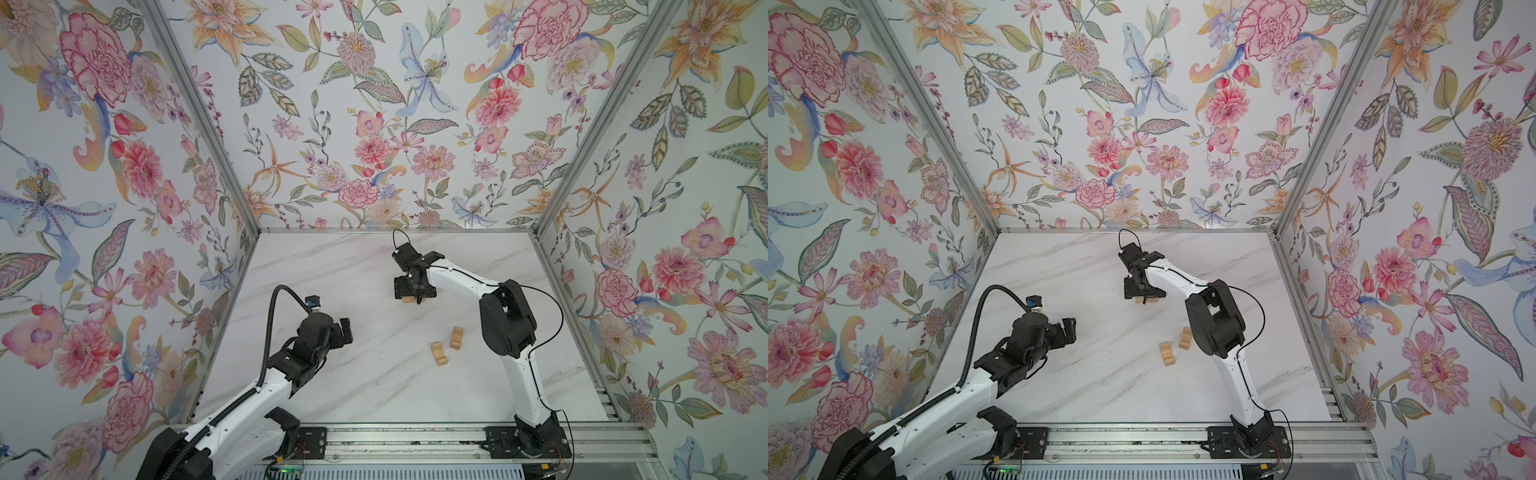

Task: Build the wood block tower

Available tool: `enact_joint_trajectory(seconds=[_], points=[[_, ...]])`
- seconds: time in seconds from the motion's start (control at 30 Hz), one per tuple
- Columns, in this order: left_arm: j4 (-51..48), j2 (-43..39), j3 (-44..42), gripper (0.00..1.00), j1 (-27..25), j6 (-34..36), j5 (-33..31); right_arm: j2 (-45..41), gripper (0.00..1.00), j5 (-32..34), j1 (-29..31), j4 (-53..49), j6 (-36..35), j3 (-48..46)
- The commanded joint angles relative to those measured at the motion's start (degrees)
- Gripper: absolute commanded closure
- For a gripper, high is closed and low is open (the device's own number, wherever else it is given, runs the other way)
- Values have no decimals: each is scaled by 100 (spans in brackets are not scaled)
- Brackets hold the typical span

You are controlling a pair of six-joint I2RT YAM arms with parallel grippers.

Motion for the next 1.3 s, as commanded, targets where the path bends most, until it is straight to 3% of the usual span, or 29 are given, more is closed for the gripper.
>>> enact_joint_trajectory(seconds=[0.0,1.27], points=[[-168,-91,200,1,75,99,-8,133,13,2,-23,-177,21,92],[-296,-259,207,1,98,59,-50,209,16,9,-25,-180,-6,127]])
